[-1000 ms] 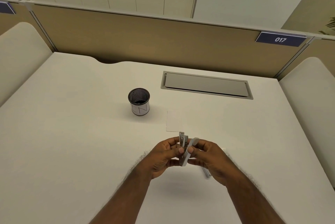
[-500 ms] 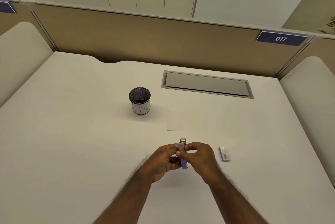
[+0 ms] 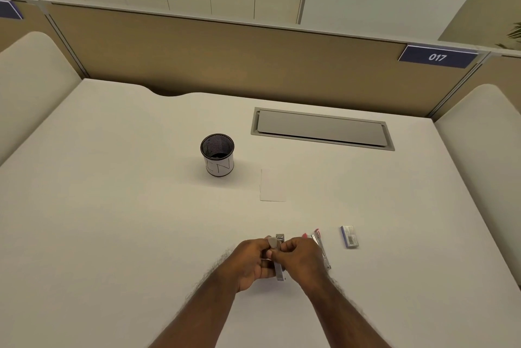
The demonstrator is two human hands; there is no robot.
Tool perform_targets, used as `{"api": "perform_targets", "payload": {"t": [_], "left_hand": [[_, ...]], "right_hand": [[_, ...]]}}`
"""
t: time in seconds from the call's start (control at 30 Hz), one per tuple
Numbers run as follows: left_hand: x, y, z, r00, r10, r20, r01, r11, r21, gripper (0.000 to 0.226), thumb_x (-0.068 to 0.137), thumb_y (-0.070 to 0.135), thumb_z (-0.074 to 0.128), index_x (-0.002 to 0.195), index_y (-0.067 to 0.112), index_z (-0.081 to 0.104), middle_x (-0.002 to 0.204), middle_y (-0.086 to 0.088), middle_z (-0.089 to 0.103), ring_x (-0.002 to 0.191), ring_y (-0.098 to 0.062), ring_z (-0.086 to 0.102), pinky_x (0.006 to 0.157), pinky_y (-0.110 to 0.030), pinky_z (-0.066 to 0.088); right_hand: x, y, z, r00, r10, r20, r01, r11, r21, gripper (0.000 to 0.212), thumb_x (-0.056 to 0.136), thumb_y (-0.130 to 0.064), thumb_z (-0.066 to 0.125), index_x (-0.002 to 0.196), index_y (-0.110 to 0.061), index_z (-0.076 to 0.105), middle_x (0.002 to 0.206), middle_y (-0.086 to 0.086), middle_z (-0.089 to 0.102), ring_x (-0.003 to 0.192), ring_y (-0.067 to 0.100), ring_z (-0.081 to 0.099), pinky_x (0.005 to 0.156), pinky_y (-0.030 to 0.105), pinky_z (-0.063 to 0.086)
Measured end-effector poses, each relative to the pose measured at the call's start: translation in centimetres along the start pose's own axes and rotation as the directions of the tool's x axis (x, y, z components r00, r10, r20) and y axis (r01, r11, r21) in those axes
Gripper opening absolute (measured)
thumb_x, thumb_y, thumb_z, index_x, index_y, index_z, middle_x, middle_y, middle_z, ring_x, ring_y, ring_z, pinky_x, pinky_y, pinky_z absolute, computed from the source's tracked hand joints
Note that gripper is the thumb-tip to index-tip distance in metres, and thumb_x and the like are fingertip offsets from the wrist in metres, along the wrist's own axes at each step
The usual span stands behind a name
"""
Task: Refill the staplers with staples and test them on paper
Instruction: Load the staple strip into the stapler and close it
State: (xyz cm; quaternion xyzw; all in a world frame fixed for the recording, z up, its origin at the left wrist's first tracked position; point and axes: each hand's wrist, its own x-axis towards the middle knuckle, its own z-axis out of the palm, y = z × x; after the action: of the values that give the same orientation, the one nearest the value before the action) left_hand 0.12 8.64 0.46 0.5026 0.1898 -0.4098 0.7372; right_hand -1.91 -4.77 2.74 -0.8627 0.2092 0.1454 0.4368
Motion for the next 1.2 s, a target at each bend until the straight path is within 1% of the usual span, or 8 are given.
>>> {"api": "perform_targets", "payload": {"t": [0.2, 0.4, 0.57, 0.73, 0.8, 0.9, 1.1, 1.2], "left_hand": [[0.1, 0.0, 0.1, 0.999, -0.030, -0.030, 0.029, 0.999, -0.027, 0.034, 0.102, 0.013, 0.035, 0.116, 0.001, 0.064, 0.080, -0.010, 0.073, 0.087, -0.034, 0.071, 0.088, -0.050, 0.056], [0.8, 0.4, 0.0, 0.994, 0.002, -0.113, -0.011, 0.997, -0.076, 0.033, 0.101, 0.017, 0.043, 0.111, -0.003, 0.067, 0.080, -0.014, 0.072, 0.066, -0.021, 0.066, 0.075, -0.041, 0.059], [2.0, 1.5, -0.3, 0.963, 0.069, -0.259, -0.055, 0.997, 0.061, 0.026, 0.096, 0.013, 0.050, 0.097, -0.002, 0.071, 0.093, -0.019, 0.074, 0.078, -0.027, 0.071, 0.079, -0.038, 0.058], [3.4, 1.9, -0.7, 0.906, 0.151, -0.396, -0.038, 0.960, 0.279, 0.023, 0.088, 0.007, 0.052, 0.075, -0.004, 0.068, 0.071, -0.017, 0.068, 0.055, -0.022, 0.063, 0.058, -0.030, 0.057], [4.0, 1.8, -0.8, 0.869, 0.266, -0.417, 0.012, 0.831, 0.556, 0.024, 0.088, 0.013, 0.051, 0.068, 0.004, 0.062, 0.068, -0.013, 0.065, 0.058, -0.023, 0.060, 0.058, -0.028, 0.052], [4.4, 1.9, -1.0, 0.802, 0.486, -0.348, 0.091, 0.477, 0.874, 0.035, 0.089, 0.023, 0.048, 0.056, 0.010, 0.047, 0.060, -0.005, 0.058, 0.059, -0.020, 0.053, 0.056, -0.028, 0.040], [7.1, 4.4, -1.2, 0.730, 0.668, -0.143, -0.027, 0.238, 0.971, 0.016, 0.090, 0.027, 0.058, 0.086, 0.012, 0.057, 0.096, -0.008, 0.060, 0.091, -0.025, 0.057, 0.078, -0.033, 0.045], [8.8, 5.9, -1.1, 0.732, 0.681, -0.007, -0.095, 0.112, 0.989, 0.027, 0.090, 0.024, 0.063, 0.113, 0.011, 0.059, 0.116, -0.008, 0.054, 0.106, -0.027, 0.052, 0.089, -0.035, 0.045]], "right_hand": [[0.4, 0.3, 0.5, 0.999, 0.022, -0.030, -0.022, 1.000, 0.002, 0.022, 0.068, -0.030, 0.083, 0.067, -0.012, 0.070, 0.068, 0.001, 0.072, 0.062, 0.012, 0.064, 0.062, 0.029, 0.053], [0.5, 0.9, 1.4, 0.997, 0.015, -0.073, -0.017, 1.000, -0.018, 0.029, 0.067, -0.037, 0.083, 0.073, -0.023, 0.057, 0.069, -0.009, 0.064, 0.062, 0.006, 0.059, 0.054, 0.023, 0.047], [0.7, 1.8, 2.4, 0.996, -0.030, -0.089, 0.015, 0.988, -0.156, 0.027, 0.074, -0.039, 0.075, 0.083, -0.023, 0.055, 0.087, -0.006, 0.063, 0.075, 0.011, 0.059, 0.061, 0.025, 0.048], [0.5, 2.4, 3.6, 0.995, -0.032, -0.095, 0.009, 0.972, -0.235, 0.027, 0.077, -0.044, 0.069, 0.089, -0.027, 0.053, 0.093, -0.008, 0.057, 0.080, 0.010, 0.057, 0.066, 0.026, 0.047], [0.4, 2.6, 4.0, 0.995, -0.025, -0.099, 0.000, 0.969, -0.249, 0.027, 0.078, -0.046, 0.069, 0.089, -0.028, 0.051, 0.093, -0.008, 0.057, 0.080, 0.011, 0.058, 0.070, 0.029, 0.051], [0.2, 2.8, 4.5, 0.996, -0.023, -0.091, -0.005, 0.958, -0.286, 0.029, 0.080, -0.051, 0.066, 0.089, -0.030, 0.048, 0.094, -0.008, 0.058, 0.080, 0.011, 0.060, 0.076, 0.028, 0.054], [-0.5, 3.1, 5.2, 0.988, -0.105, -0.112, 0.054, 0.921, -0.385, 0.031, 0.084, -0.048, 0.063, 0.099, -0.026, 0.049, 0.105, -0.004, 0.053, 0.089, 0.014, 0.061, 0.076, 0.026, 0.052], [-0.5, 2.9, 5.4, 0.989, -0.119, -0.093, 0.070, 0.905, -0.420, 0.031, 0.086, -0.046, 0.061, 0.105, -0.025, 0.047, 0.112, -0.003, 0.048, 0.096, 0.016, 0.060, 0.075, 0.025, 0.048]]}}
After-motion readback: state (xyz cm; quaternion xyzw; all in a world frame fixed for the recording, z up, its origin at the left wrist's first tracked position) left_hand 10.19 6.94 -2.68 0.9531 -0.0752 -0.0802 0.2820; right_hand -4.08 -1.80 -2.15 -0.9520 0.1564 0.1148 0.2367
